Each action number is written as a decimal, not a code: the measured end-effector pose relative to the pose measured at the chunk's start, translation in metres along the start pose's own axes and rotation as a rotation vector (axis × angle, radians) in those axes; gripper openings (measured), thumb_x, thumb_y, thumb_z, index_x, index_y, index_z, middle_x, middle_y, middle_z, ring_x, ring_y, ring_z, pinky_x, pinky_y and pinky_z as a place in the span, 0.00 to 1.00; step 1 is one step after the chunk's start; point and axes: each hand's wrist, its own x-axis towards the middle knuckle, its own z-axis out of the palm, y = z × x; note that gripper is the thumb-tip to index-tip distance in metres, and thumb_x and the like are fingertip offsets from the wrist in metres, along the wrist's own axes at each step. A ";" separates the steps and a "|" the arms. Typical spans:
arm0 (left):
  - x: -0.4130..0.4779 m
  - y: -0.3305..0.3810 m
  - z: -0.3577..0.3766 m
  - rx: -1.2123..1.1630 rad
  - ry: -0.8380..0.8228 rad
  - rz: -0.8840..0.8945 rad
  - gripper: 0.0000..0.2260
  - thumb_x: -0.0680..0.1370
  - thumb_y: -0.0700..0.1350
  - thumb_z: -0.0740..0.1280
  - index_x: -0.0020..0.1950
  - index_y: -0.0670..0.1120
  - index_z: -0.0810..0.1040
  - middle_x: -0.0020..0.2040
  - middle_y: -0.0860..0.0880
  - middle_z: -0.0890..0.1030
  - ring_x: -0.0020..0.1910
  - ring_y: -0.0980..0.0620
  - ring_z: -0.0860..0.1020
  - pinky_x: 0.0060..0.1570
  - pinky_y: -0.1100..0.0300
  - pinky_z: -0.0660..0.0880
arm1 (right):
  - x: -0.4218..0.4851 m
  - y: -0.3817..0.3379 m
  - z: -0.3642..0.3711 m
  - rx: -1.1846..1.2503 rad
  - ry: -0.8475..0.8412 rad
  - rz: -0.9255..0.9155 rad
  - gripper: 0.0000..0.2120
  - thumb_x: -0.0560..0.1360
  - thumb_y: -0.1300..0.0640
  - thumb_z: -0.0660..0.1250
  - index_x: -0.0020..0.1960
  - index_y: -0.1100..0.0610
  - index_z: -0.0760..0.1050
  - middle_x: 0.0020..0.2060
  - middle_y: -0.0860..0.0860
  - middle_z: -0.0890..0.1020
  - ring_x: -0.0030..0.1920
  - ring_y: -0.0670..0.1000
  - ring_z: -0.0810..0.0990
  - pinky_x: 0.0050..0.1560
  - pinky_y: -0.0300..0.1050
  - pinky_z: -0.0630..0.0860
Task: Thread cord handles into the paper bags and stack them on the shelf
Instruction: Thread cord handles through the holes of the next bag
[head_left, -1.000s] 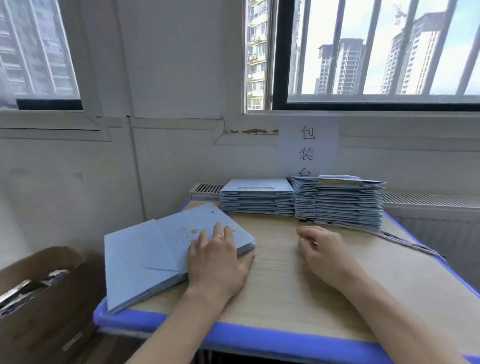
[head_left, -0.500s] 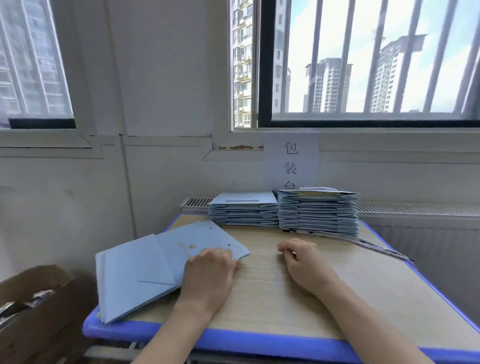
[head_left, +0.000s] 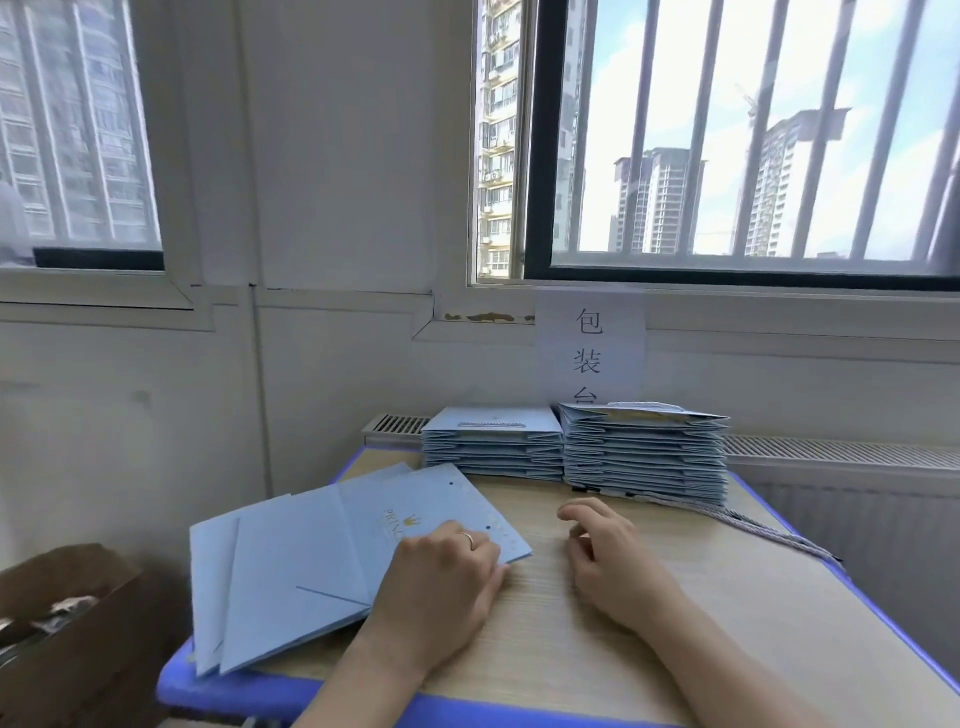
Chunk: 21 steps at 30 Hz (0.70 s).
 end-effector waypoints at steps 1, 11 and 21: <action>0.000 0.000 0.000 0.003 0.006 0.005 0.16 0.75 0.55 0.57 0.32 0.51 0.75 0.33 0.57 0.79 0.32 0.57 0.78 0.21 0.60 0.71 | 0.000 -0.001 0.000 0.002 -0.011 -0.008 0.17 0.79 0.65 0.61 0.66 0.59 0.75 0.64 0.47 0.75 0.54 0.46 0.76 0.61 0.38 0.71; 0.002 0.006 -0.007 0.007 0.115 0.143 0.13 0.79 0.49 0.59 0.36 0.49 0.75 0.34 0.55 0.77 0.34 0.53 0.77 0.24 0.59 0.70 | -0.001 0.004 0.002 0.024 -0.032 -0.105 0.28 0.78 0.59 0.66 0.76 0.45 0.65 0.67 0.43 0.72 0.55 0.45 0.76 0.59 0.45 0.74; 0.005 0.022 -0.030 -0.012 0.484 0.401 0.06 0.79 0.44 0.70 0.51 0.51 0.86 0.60 0.56 0.83 0.54 0.57 0.79 0.50 0.58 0.73 | 0.000 0.012 0.002 0.117 0.099 -0.416 0.27 0.66 0.66 0.72 0.62 0.47 0.79 0.59 0.42 0.82 0.59 0.50 0.82 0.59 0.49 0.77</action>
